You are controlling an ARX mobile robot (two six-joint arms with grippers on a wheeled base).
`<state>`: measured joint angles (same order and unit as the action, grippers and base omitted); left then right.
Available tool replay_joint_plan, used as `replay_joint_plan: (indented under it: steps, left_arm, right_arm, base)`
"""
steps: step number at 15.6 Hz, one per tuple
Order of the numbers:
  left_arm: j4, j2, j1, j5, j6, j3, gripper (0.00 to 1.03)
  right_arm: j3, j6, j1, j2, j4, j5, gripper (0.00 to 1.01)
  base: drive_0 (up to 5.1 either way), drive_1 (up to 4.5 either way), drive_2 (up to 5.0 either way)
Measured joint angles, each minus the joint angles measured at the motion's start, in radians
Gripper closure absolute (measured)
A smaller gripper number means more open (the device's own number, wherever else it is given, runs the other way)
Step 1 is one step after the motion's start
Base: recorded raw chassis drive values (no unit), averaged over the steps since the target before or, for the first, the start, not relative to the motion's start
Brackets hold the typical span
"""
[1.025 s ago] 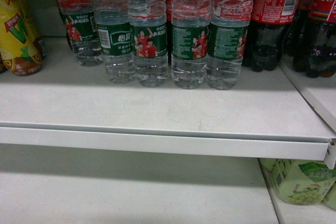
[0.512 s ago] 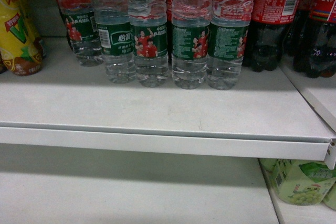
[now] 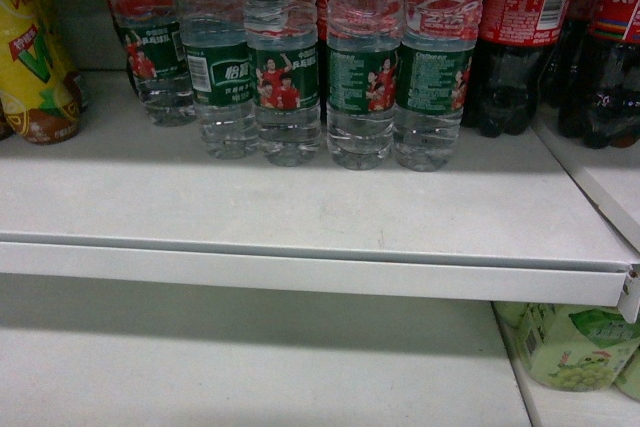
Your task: Move water from second to third shelf
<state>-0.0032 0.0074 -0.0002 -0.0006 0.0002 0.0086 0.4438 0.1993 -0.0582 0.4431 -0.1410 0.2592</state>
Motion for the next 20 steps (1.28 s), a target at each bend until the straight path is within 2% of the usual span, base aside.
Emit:
replay_joint_plan:
  steps: [20]
  left_arm:
    - [0.001,0.0,0.0,0.001,0.0,0.0,0.05]
  right_arm:
    - [0.006,0.002,0.0,0.0,0.006,0.002,0.59]
  base:
    - [0.0,0.0,0.0]
